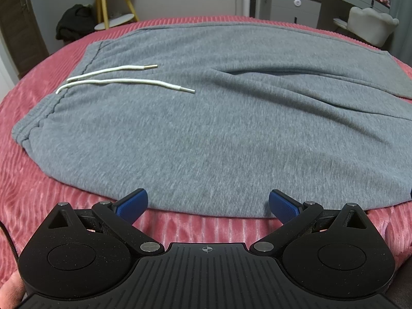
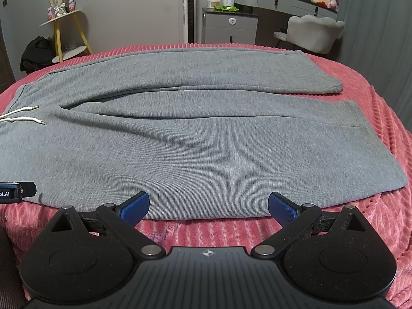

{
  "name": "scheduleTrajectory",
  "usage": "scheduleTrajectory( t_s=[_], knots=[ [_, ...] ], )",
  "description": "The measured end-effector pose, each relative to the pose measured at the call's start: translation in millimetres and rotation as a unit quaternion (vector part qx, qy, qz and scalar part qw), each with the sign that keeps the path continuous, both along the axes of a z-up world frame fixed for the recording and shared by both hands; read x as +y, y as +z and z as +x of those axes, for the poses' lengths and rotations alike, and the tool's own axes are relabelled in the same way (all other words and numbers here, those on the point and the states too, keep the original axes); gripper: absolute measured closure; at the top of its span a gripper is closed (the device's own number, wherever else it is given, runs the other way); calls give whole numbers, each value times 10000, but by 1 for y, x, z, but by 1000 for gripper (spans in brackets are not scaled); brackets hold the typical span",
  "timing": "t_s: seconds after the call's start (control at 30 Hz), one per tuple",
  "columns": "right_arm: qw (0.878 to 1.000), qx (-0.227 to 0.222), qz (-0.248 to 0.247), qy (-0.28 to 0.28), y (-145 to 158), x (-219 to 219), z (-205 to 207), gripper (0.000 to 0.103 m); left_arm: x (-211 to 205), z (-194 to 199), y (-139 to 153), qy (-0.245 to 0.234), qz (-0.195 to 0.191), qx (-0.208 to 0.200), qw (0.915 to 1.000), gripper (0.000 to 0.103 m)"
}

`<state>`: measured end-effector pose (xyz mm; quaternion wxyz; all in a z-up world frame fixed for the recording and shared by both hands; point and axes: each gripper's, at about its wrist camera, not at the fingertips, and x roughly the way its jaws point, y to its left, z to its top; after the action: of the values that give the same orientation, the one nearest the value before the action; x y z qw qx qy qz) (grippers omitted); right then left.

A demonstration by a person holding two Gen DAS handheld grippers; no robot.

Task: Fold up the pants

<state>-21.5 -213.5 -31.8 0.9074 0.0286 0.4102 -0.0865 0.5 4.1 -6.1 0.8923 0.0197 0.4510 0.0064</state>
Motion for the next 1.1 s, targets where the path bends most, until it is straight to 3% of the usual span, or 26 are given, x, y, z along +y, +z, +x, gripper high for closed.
scheduleTrajectory(
  t_s=[1.1],
  knots=[
    [10000,-27,40,-17,1,-2,-1,4,2,2,0,37,-31,49,10000,0]
  ],
)
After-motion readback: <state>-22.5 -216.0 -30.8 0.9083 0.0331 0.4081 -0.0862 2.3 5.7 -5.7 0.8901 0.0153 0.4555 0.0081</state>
